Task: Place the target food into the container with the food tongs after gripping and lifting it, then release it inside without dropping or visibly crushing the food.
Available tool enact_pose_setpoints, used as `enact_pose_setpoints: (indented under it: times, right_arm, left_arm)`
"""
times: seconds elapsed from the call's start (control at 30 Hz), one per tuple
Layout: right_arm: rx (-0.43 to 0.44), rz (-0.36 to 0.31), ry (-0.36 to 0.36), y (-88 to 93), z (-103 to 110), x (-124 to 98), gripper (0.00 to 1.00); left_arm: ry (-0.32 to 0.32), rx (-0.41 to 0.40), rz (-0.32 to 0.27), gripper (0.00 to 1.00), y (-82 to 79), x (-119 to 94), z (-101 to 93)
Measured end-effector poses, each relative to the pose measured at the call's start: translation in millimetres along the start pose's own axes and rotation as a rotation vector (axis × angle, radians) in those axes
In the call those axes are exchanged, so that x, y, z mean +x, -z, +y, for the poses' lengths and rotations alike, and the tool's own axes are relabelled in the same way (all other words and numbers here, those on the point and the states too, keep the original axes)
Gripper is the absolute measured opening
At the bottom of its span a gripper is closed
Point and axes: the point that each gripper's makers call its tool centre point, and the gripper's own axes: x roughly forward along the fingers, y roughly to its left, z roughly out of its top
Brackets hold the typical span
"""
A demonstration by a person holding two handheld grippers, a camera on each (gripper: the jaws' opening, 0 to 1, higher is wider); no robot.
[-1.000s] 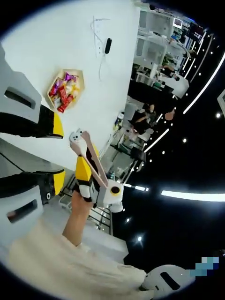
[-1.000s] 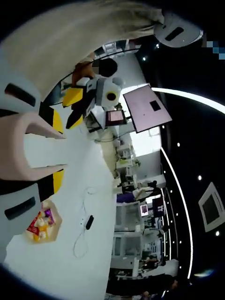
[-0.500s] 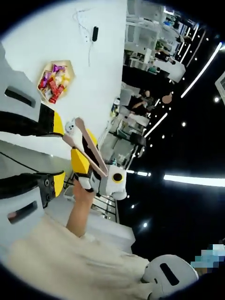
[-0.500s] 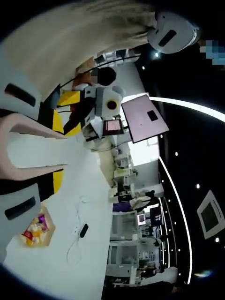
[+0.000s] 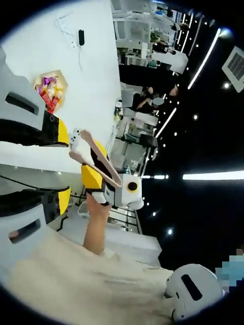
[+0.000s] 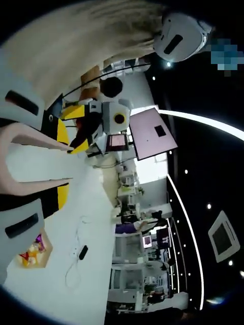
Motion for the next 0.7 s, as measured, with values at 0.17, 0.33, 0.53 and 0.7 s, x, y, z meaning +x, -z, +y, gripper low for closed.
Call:
enact_pose_setpoints:
  times: [0.17, 0.33, 0.53, 0.7]
  right_arm:
    - [-0.013, -0.018, -0.07, -10.3, 19, 1, 0.27]
    - [-0.014, -0.037, -0.153, -16.5, 36, 5, 0.27]
    - [0.01, -0.07, -0.22, -25.7, 47, 6, 0.27]
    - [0.009, -0.067, -0.245, -25.5, 52, 9, 0.27]
  left_arm:
    - [0.0, 0.034, -0.005, 0.3, -6.8, -17, -0.7]
    - [0.022, 0.033, -0.049, 0.26, -16.5, -25, -5.8]
    - [0.032, 0.042, -0.074, 0.23, -21.5, -32, -9.9]
    - [0.043, 0.059, -0.075, 0.2, -19.4, -33, -17.2]
